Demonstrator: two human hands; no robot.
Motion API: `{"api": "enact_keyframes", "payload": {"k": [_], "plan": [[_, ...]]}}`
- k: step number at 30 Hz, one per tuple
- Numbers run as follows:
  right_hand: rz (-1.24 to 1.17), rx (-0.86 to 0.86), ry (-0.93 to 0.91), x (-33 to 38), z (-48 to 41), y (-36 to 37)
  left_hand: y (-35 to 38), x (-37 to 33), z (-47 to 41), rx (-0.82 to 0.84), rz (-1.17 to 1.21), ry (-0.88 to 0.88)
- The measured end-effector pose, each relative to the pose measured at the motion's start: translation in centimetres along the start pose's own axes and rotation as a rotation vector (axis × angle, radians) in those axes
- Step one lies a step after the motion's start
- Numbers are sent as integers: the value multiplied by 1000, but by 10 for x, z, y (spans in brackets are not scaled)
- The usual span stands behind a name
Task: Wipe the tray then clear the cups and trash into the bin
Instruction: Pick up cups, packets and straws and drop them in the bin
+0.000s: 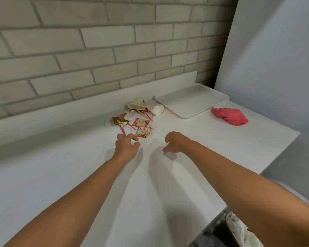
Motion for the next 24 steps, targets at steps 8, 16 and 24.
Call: {"api": "enact_keyframes", "payload": {"k": [8, 16, 24], "plan": [[-53, -96, -38, 14, -49, -2, -9, 9, -24, 0, 53, -43], [-43, -155, -72, 19, -92, -1, -9, 5, -45, -3, 89, -73], [11, -85, -151, 25, -123, -24, -4, 2, -69, 18, 129, -67]]}}
Point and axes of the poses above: each hand's wrist, its own z-axis away from the middle knuckle, its own y-axis out of the palm, x = y × z, the point moved 7 cm from there along -z, towards the middle knuckle, and after that the axes turned 4 degrees about -y, right-handed, at the moved point
